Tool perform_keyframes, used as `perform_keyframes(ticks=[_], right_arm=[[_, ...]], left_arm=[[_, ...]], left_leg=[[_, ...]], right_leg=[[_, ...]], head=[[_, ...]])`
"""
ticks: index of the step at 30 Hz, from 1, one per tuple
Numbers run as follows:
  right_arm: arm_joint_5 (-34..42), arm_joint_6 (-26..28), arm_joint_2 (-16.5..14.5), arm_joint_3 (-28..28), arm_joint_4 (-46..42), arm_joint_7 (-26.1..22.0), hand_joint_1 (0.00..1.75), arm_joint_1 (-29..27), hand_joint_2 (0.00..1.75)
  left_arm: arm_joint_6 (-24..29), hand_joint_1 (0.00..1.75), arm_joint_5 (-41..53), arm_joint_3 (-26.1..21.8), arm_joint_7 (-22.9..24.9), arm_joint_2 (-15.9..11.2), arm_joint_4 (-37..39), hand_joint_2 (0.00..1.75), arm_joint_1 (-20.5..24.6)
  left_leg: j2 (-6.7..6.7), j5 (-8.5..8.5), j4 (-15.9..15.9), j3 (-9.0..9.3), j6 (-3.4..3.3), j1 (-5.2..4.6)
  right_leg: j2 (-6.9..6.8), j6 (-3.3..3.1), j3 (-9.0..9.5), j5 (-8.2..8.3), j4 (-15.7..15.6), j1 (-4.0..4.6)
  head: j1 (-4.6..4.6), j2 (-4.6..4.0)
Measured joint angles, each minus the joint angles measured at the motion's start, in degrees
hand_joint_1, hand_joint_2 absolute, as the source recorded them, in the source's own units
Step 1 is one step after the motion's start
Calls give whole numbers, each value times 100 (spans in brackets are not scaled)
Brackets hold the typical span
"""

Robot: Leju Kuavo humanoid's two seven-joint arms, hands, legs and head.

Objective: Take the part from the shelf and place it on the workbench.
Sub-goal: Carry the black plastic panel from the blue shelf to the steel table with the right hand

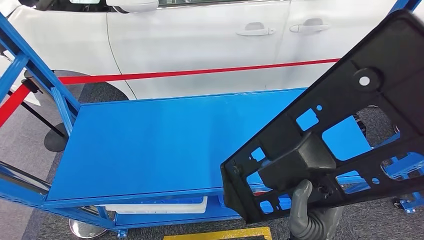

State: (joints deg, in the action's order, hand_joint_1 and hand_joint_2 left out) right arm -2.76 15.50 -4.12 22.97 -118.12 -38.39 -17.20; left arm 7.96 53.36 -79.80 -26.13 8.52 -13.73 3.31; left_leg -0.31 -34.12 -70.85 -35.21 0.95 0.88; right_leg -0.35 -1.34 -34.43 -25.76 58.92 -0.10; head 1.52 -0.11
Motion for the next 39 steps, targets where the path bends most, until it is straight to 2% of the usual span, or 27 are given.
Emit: perform_keyframes(ticks=[1,3,4,7,8,9,12,13,14,15,17,19,22,23,24,27,28,29,30,31,32,33,34,35,37,38,39], right_arm=[[32,-120,-36,-63,39,-17,175,-53,175],[61,-321,-99,-170,114,-50,175,-139,175],[49,-396,-128,-214,153,-64,175,-175,175],[-63,-634,-234,-349,307,-90,175,-320,175],[-103,-706,-264,-383,363,-101,175,-386,175],[-145,-764,-282,-408,417,-112,175,-446,175],[-275,-855,-301,-461,576,-127,175,-565,175],[-308,-870,-307,-475,631,-127,175,-600,175],[-336,-883,-314,-485,683,-128,175,-633,175],[-359,-896,-320,-491,729,-128,175,-657,175],[-388,-921,-333,-493,797,-128,175,-678,175],[-390,-935,-352,-499,842,-132,175,-697,175],[-363,-976,-388,-521,896,-136,175,-734,175],[-353,-1001,-405,-533,911,-137,175,-741,175],[-344,-1023,-425,-551,921,-139,175,-752,175],[-339,-1045,-481,-629,941,-140,175,-800,175],[-341,-1048,-496,-660,945,-139,175,-823,175],[-344,-1055,-513,-693,948,-139,175,-844,175],[-349,-1066,-533,-728,949,-140,175,-865,175],[-355,-1079,-556,-763,948,-141,175,-882,175],[-364,-1093,-579,-793,948,-141,175,-895,175],[-378,-1106,-605,-822,946,-141,175,-904,175],[-396,-1119,-631,-846,941,-141,175,-914,175],[-420,-1133,-658,-874,932,-141,175,-927,175],[-468,-1150,-715,-940,906,-142,175,-978,175],[-487,-1151,-738,-976,890,-144,175,-1011,175],[-505,-1152,-758,-1011,876,-145,175,-1039,175]], left_arm=[[7,0,-8,-8,3,5,0,0,4],[25,0,-25,-27,13,15,-1,0,20],[35,0,-33,-39,19,21,-2,0,25],[61,0,-49,-84,50,44,-2,0,23],[66,0,-54,-96,60,53,-3,0,23],[67,0,-56,-102,68,63,-3,0,23],[57,0,-44,-108,77,84,-4,0,21],[54,0,-34,-110,78,87,-4,0,19],[52,0,-22,-112,79,91,-4,0,19],[52,0,-11,-113,80,95,-4,0,19],[52,0,11,-115,82,102,-6,0,20],[52,0,25,-116,82,105,-10,0,25],[48,0,54,-116,81,105,-13,0,19],[44,0,63,-116,81,103,-14,0,11],[41,0,70,-116,81,102,-14,0,5],[31,0,110,-115,73,88,-21,0,3],[26,0,122,-114,68,80,-26,0,5],[21,0,130,-114,64,74,-32,0,7],[14,0,134,-114,58,68,-37,0,8],[6,0,137,-115,52,61,-43,0,10],[-6,0,142,-115,43,45,-54,0,12],[-23,0,148,-115,30,29,-68,0,12],[-41,0,152,-114,19,13,-80,0,13],[-57,0,156,-114,2,0,-91,0,15],[-84,0,164,-114,-22,-2,-96,0,27],[-95,0,171,-114,-32,-2,-98,0,35],[-108,0,182,-114,-35,-3,-101,0,39]], left_leg=[[0,184,403,228,-37,-11],[1,410,1090,582,-111,-51],[0,444,1238,642,-139,-72],[8,548,1322,614,-211,-84],[18,605,1354,596,-248,-71],[30,665,1384,565,-281,-53],[58,804,1385,395,-319,-43],[64,842,1375,329,-308,-39],[69,876,1360,265,-292,-32],[70,905,1338,206,-271,-21],[69,951,1272,95,-214,-4],[62,1001,1217,30,-137,-4],[54,1079,1214,-7,-8,2],[53,1006,1162,-50,25,13],[52,827,1017,-117,48,23],[50,19,68,-389,60,26],[50,-100,-214,-415,54,22],[46,-92,-351,-364,37,16],[34,26,-290,-212,8,6],[-9,182,-41,34,-41,-10],[-122,287,344,346,-107,-31],[-245,316,790,666,-168,-53],[-352,290,1134,896,-204,-70],[-413,247,1362,1034,-224,-91],[-325,291,1498,1057,-234,-103],[-249,354,1529,1029,-258,-98],[-168,419,1558,987,-291,-84]], right_leg=[[3,2,-3,4,12,9],[6,32,-15,21,42,31],[5,60,-23,37,50,30],[13,171,-49,78,50,5],[21,207,-78,-5,110,-2],[30,239,-138,-174,264,-9],[35,327,-436,-878,1209,-61],[35,357,-466,-978,1439,-83],[33,385,-403,-967,1485,-107],[31,409,-231,-858,1311,-134],[31,439,318,-613,530,-174],[60,380,640,-507,-6,-159],[92,214,580,-438,-71,-129],[99,159,530,-385,-71,-128],[104,103,471,-323,-81,-131],[145,13,251,-141,-79,-95],[170,8,166,-81,-70,-75],[206,6,79,-22,-56,-55],[252,8,-11,37,-41,-36],[307,14,-94,96,-27,-20],[359,24,-162,152,-14,-14],[414,41,-217,208,-5,-6],[463,67,-252,267,-4,-9],[514,103,-273,326,-13,-21],[613,183,-296,439,-53,-36],[578,210,-321,421,-44,-39],[477,230,-370,298,42,-39]], head=[[1,0],[-3,0],[-4,0],[-3,-1],[-10,-1],[-20,-1],[-45,-1],[-46,-1],[-46,-1],[-46,-1],[-48,-1],[-45,0],[-40,0],[-38,0],[-38,-1],[-34,-1],[-34,-1],[-34,-1],[-34,-1],[-34,0],[-36,0],[-37,0],[-39,0],[-36,0],[-30,0],[-26,0],[-41,0]])
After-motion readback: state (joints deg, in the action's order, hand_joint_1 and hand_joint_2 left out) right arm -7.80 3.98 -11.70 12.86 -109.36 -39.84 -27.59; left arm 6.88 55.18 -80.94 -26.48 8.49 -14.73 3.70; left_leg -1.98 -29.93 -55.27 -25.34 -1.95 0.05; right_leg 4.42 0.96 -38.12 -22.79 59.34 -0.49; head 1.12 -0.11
